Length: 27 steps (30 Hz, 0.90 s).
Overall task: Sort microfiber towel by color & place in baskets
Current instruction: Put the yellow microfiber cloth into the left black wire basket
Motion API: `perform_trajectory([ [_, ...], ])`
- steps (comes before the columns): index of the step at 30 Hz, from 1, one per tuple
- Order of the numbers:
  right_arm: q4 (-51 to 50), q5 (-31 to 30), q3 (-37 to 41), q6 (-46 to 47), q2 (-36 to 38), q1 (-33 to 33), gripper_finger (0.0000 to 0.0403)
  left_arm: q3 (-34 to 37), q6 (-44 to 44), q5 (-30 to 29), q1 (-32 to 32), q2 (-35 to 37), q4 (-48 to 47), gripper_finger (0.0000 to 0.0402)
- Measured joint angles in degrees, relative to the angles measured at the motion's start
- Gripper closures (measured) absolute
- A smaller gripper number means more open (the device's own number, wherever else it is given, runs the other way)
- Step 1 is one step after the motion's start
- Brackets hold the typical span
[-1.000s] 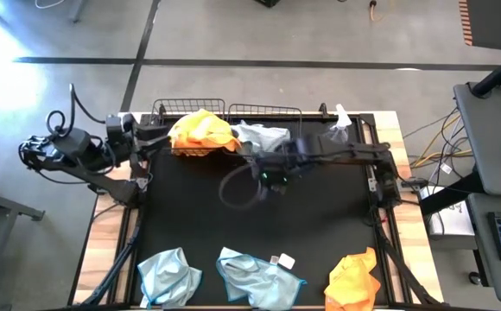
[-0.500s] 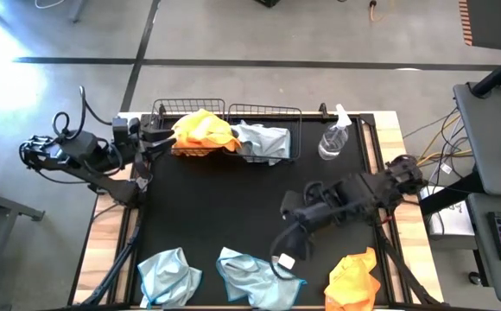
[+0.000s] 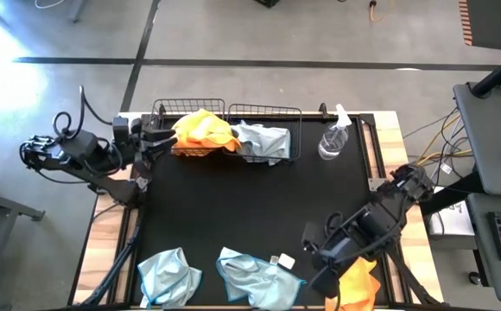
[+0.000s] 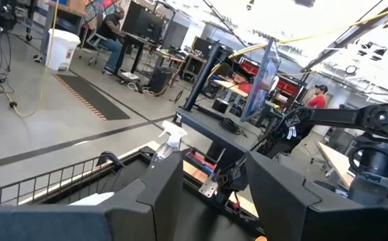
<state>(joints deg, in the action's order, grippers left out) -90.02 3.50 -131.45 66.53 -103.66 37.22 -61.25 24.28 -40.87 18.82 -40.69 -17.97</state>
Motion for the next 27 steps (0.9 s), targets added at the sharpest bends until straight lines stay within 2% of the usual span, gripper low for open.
perform_trajectory([
  [5, 0.0, 3.2, 1.6, 8.1, 0.0, 2.1, 0.0268, 0.0, 0.8, 1.1, 0.0, -0.9, 0.1, 0.0251],
  [12, 0.0, 4.3, 6.8, 11.5, 0.6, 3.4, 0.0268, 0.0, -0.8, 1.2, 0.0, -1.0, 0.2, 0.0251],
  [18, 0.1, 4.5, 14.4, 15.5, 3.4, 3.4, 0.0268, 0.0, -2.7, 3.2, 0.0, 0.5, 0.9, 0.0251],
  [27, 0.0, 7.6, 29.6, 26.1, 10.9, 4.4, 0.0268, 0.0, -3.0, 10.3, 0.0, 5.6, 1.7, 0.0251],
])
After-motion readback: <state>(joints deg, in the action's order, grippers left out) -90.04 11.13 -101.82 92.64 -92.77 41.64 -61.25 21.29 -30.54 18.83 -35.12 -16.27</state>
